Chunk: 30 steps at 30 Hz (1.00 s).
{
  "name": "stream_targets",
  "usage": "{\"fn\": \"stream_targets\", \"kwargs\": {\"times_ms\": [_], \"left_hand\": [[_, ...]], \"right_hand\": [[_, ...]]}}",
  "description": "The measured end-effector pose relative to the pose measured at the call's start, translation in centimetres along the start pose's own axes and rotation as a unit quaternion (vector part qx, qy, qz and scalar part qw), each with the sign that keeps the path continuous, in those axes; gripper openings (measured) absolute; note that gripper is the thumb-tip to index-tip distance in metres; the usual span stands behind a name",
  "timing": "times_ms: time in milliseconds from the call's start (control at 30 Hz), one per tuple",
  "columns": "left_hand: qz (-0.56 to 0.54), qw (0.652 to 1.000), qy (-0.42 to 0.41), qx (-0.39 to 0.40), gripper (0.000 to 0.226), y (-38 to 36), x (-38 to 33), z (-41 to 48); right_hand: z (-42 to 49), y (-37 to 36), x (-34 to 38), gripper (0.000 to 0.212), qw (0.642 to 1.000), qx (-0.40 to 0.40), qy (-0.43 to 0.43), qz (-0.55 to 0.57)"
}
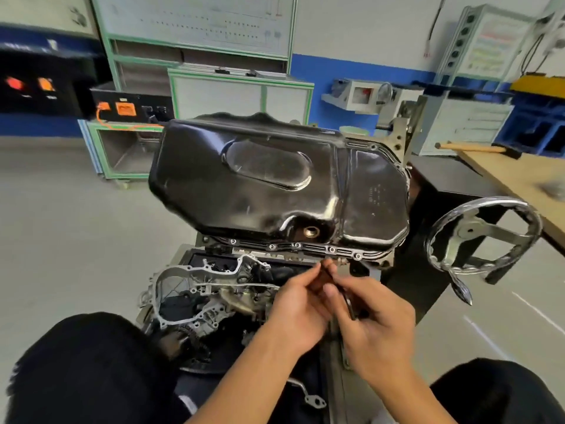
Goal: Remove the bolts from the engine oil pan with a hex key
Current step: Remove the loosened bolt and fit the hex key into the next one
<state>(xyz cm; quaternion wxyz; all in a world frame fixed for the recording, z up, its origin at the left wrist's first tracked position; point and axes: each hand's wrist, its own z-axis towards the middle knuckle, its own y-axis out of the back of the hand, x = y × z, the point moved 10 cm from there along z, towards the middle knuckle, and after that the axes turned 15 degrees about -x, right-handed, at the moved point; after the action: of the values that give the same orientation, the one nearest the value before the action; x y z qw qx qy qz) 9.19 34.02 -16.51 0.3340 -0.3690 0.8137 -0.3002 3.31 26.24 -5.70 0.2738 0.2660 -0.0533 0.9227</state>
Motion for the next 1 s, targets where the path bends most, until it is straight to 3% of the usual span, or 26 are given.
{"fn": "stream_targets", "kwargs": {"times_ms": [167,300,467,667,700,733,833,1000], "left_hand": [[-0.068,0.996,-0.049,0.025,0.020,2.5,-4.3,-1.9],[-0.035,0.994,-0.093,0.040,0.021,5.3,-7.8,-3.0],[0.003,0.981,-0.190,0.041,0.042,8.1,-11.8,-3.8],[0.046,0.969,-0.239,0.046,0.017,8.7,-14.9,-4.4],[0.089,0.951,-0.296,0.023,0.017,9.1,-16.2,-4.7],[0.157,0.911,-0.381,-0.023,0.015,9.5,-17.9,-5.3],[0.304,0.714,-0.612,-0.152,0.015,9.7,-22.2,-8.9],[0.380,0.541,-0.738,-0.137,0.022,7.5,-24.2,-11.7]], "right_hand": [[-1.3,-5.9,3.2,0.014,0.998,0.013,0.045,0.051],[-2.1,-10.0,5.1,0.018,0.993,0.002,0.100,0.056],[-2.4,-12.4,5.7,0.014,0.991,0.006,0.124,0.054],[-1.7,-13.3,6.9,0.015,0.988,-0.006,0.147,0.034],[-1.6,-13.6,7.2,0.015,0.988,-0.003,0.150,0.030],[-1.4,-13.9,7.4,0.015,0.988,-0.001,0.153,0.025],[-0.9,-14.9,8.3,0.017,0.987,0.005,0.158,0.003],[-1.2,-16.7,8.9,0.017,0.989,0.030,0.146,-0.016]]}}
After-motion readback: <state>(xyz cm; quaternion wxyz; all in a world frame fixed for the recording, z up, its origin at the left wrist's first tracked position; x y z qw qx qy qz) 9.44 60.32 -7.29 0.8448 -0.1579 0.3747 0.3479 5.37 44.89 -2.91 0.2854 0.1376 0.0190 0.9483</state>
